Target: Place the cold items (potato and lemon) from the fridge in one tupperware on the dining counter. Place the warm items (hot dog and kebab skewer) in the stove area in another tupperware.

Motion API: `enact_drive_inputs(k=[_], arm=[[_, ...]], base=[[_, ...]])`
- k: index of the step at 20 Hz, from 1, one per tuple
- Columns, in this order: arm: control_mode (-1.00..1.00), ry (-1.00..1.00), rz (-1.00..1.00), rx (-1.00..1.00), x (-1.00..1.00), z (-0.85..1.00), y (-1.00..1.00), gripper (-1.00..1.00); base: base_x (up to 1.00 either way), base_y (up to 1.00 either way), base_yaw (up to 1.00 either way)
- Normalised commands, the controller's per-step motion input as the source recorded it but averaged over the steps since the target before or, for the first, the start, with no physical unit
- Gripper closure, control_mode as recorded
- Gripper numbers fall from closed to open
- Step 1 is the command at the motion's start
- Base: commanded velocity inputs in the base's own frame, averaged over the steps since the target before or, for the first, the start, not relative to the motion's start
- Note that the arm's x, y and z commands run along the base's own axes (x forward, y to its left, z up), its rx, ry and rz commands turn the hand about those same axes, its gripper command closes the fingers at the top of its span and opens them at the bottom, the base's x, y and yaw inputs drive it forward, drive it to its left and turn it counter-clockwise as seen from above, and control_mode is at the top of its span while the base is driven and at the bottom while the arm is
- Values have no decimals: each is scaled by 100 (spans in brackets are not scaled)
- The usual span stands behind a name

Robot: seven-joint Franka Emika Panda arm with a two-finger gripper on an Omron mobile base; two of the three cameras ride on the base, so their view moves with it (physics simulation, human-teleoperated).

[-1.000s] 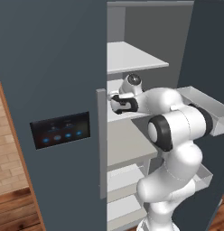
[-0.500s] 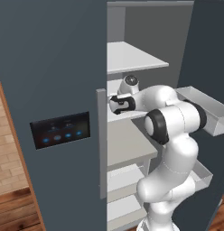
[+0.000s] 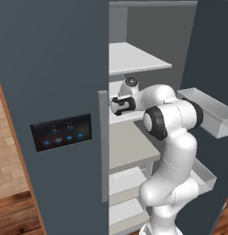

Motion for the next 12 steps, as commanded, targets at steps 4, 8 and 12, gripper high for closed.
enact_drive_inputs(k=[4,8,12], arm=[[-100,3,0,-2,22,-15,0,-100],[-100,5,0,-1,10,-18,0,-100],[-100,0,0,0,0,-3,0,-100]], base=[[0,0,0],[0,0,0],[0,0,0]])
